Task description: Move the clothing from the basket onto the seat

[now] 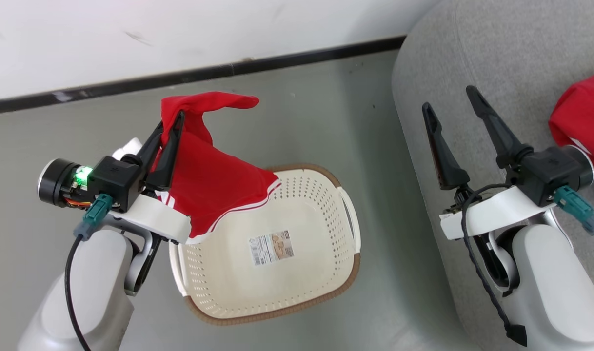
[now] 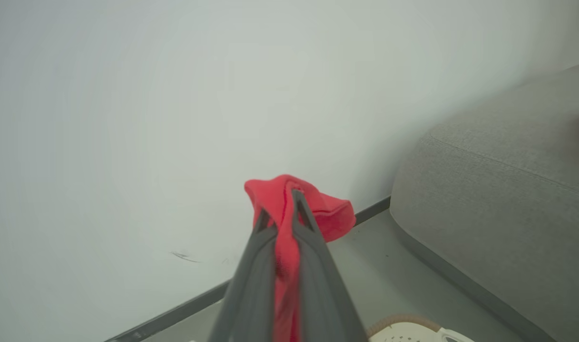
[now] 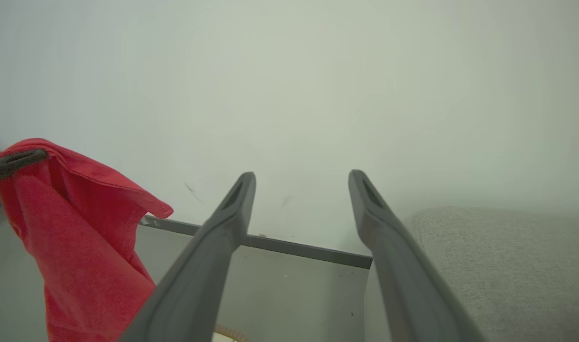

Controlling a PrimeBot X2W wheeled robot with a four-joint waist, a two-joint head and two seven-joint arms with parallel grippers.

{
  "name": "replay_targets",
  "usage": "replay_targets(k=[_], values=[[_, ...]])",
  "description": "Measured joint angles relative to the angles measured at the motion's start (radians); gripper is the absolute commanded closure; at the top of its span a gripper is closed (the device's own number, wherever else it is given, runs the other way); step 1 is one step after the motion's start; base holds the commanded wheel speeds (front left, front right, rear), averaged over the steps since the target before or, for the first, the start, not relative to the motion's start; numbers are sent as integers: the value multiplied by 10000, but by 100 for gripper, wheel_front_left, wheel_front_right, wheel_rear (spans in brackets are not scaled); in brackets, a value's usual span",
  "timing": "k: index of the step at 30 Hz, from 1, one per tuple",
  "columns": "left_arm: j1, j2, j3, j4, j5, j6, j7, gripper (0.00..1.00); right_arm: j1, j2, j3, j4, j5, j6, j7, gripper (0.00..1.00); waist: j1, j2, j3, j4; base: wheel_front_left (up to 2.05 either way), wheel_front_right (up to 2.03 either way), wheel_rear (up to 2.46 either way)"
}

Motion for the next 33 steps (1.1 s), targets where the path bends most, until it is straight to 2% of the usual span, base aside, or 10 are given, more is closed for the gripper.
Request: replay_targets(k=[7,14,22,29,33], values=[[27,270,-65,-508,-40,-182,322,100,373,-19,40,286,-265,0,0,0,0,0,-835,318,0,0,0],[334,474,-265,-986,-194,-481,913,100,928,-374,385,635,-382,0,0,0,0,0,-1758,641,0,0,0],[426,320,-790,-1421,-533,-878,1611,100,1411,-934,1482,1049,-290,0,0,0,0,0,-2572,922,0,0,0],[426,192,-1302,-1827,-698,-1062,2136,100,1462,-1409,2702,1407,234,2,0,0,0,0,-3091,1077,0,0,0],[424,138,-1685,-2065,-740,-1154,2464,100,1506,-1781,3789,1682,631,4,2,0,0,0,-3392,1147,0,0,0]])
